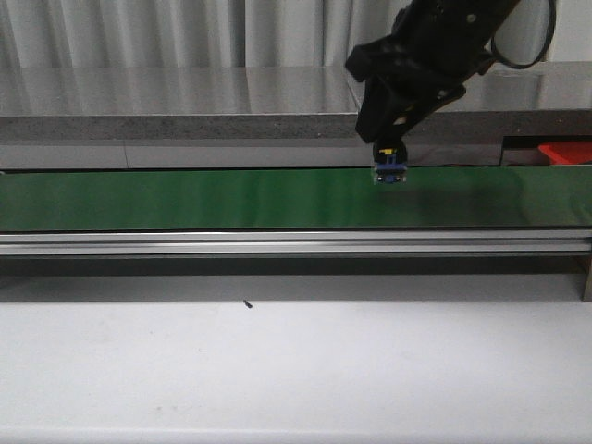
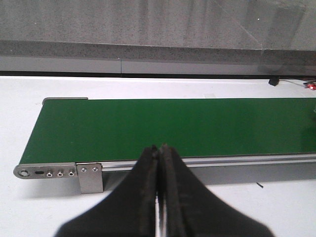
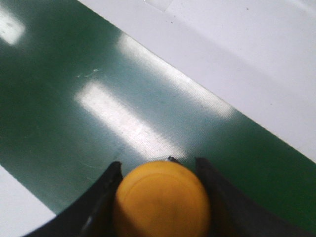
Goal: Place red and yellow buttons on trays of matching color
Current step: 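Drop the second yellow button into the yellow tray with the right gripper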
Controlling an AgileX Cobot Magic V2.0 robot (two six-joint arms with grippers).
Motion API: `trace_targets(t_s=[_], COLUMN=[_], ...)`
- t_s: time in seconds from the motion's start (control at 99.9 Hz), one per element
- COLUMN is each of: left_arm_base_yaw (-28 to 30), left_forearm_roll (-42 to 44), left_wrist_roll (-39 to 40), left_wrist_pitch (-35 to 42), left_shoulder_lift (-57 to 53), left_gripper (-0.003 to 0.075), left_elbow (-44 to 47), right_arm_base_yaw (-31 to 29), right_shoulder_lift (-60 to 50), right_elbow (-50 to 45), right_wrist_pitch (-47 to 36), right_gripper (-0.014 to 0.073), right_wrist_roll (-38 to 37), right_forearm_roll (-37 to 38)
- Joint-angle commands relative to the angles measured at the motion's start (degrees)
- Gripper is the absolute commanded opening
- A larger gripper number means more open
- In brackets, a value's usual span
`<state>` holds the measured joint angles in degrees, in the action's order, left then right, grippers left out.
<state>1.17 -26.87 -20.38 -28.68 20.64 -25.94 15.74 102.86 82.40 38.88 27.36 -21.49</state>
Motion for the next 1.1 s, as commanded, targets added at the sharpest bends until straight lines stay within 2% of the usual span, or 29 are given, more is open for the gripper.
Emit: trace_targets(t_s=[0.0,0.15,0.25,0.43,0.62,0.761,0.881,1.091], left_arm_base_yaw=[-0.36,-0.36,-0.36,-0.36,-0.36,-0.36,-0.36,-0.36], left_forearm_roll=[-1.48,-1.48,-1.48,-1.48,-1.48,-1.48,-1.48,-1.48], left_wrist_roll=[0.14,0.14,0.14,0.14,0.14,0.14,0.14,0.14], left_wrist_pitch=[3.86,3.86,3.86,3.86,3.86,3.86,3.86,3.86], left_shoulder_lift=[0.32,0.32,0.32,0.32,0.32,0.32,0.32,0.32], left_gripper=[-0.0019,-0.0019,-0.0019,-0.0019,-0.0019,-0.0019,-0.0019,-0.0019], left_elbow=[-1.49,-1.49,-1.49,-1.49,-1.49,-1.49,-1.49,-1.49], right_arm_base_yaw=[-1.94,-7.86,-14.72,-28.19,-44.67,-53.31,-56.9,-57.84], right_shoulder_lift=[-5.94,-11.26,-15.04,-21.35,-24.08,-24.08,-24.08,-20.89], right_elbow=[1.83,1.76,1.45,-4.16,-11.95,-16.41,-19.68,-21.28], right_wrist_pitch=[0.37,7.3,12.93,13.57,8.74,2.02,-4.97,-9.43], right_gripper=[0.0083,0.0083,0.0083,0.0083,0.0083,0.0083,0.0083,0.0083], right_wrist_roll=[0.01,-0.95,-2.41,-2.54,-2.54,-2.6,-2.6,-2.6], right_forearm_roll=[-1.05,-1.05,-1.05,-1.05,-1.05,-2.73,-5.01,-5.06])
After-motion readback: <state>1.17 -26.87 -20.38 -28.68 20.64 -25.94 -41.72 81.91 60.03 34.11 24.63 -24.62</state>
